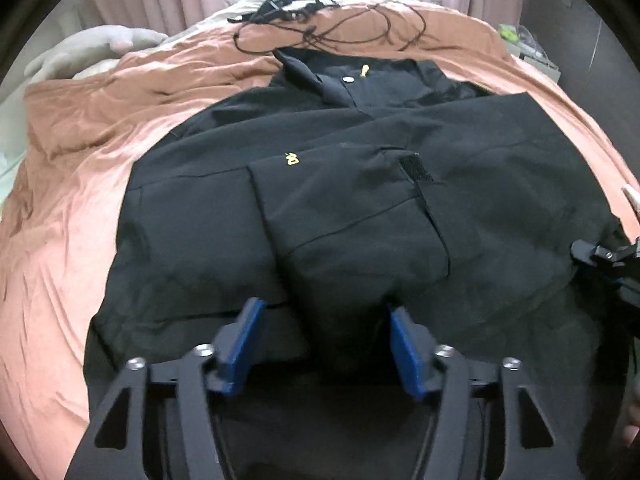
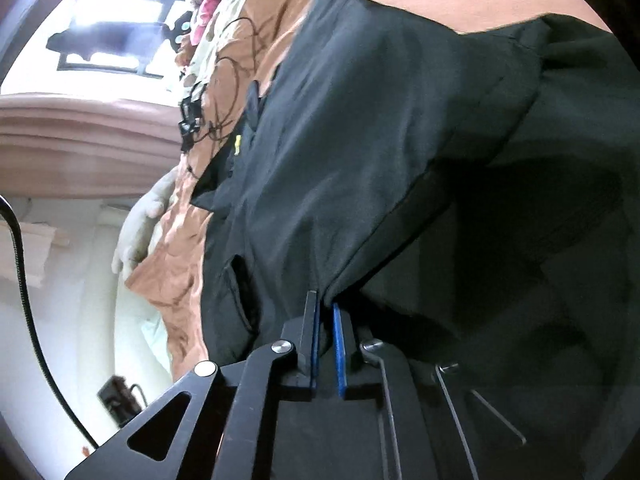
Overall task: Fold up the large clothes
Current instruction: 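Grasp the jacket side edge with the right tool while the left tool grasps the pocket flap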
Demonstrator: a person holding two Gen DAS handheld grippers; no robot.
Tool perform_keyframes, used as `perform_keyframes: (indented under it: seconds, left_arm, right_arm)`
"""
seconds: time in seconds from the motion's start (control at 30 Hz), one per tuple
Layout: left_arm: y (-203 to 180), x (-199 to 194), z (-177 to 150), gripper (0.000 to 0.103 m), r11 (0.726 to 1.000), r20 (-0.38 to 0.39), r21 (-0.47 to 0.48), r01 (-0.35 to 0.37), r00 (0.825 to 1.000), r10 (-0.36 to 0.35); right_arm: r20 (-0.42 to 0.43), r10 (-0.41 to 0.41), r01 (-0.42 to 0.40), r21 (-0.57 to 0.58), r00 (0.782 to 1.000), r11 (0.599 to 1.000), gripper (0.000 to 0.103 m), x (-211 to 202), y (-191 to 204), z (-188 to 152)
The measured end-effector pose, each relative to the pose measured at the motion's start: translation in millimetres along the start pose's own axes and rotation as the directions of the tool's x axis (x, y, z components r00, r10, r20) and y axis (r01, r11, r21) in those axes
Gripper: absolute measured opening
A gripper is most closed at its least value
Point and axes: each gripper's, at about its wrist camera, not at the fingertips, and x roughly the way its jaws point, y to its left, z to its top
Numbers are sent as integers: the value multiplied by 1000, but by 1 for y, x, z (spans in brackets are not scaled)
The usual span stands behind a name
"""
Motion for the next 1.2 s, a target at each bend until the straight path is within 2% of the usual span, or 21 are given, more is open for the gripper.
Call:
perform_keyframes:
  seconds: [0.17,0.3,0.37,0.43,0.5,0.57,0.67,0.77,0.83,0.97,1.03,1.07,1.1,1.17,1.2]
  left_arm:
    - [5,4,10,59,994,23,39,-105,994,105]
    - [15,3,19,59,983,-3,30,-182,983,182]
    - [16,-10,18,59,988,-7,19,-154,988,154]
    - [11,-25,18,62,995,9,26,-98,995,98]
    - [1,-39,20,79,996,41,46,-75,996,74]
    - [-11,-49,27,88,996,75,64,-64,995,59]
    - [-29,-47,39,91,995,87,90,-38,996,30]
    - [-44,-23,48,91,996,39,91,-21,999,17]
    - [-49,-4,51,91,997,3,73,-36,999,36]
    - [-50,23,52,91,997,-31,55,-62,997,64]
    - [-49,33,53,90,995,-45,58,-76,996,78]
    - [-48,37,54,87,995,-48,59,-82,995,85]
    - [-47,41,54,76,995,-51,56,-88,995,91]
    - [-42,47,57,65,997,-66,33,-63,996,65]
    - [-40,48,57,55,999,-61,22,-44,997,45]
  right_arm:
    - [-30,44,-44,-11,999,999,7,11,4,-3]
    - [-66,26,-27,-17,997,999,7,19,6,-6]
    - [-82,4,-3,6,997,1000,10,20,4,-6]
    - [-91,-1,4,33,996,999,19,17,2,-5]
    - [-88,19,-15,47,996,999,40,13,2,-4]
    - [-64,11,-9,39,998,999,50,4,5,-3]
    - [-19,-11,12,30,1000,999,52,-8,4,1]
    - [1,-15,15,50,1000,999,52,-14,-7,11]
    - [18,-17,16,76,1000,997,52,-18,-18,18]
    - [46,29,-34,108,999,994,50,-27,-32,36]
    - [51,40,-46,121,998,992,40,-27,-38,41]
    - [51,40,-47,126,998,991,28,-26,-41,42]
    - [51,38,-44,125,998,991,8,-25,-44,44]
    - [64,38,-44,103,997,994,5,-26,-47,49]
    - [74,49,-57,108,996,992,4,-29,-49,51]
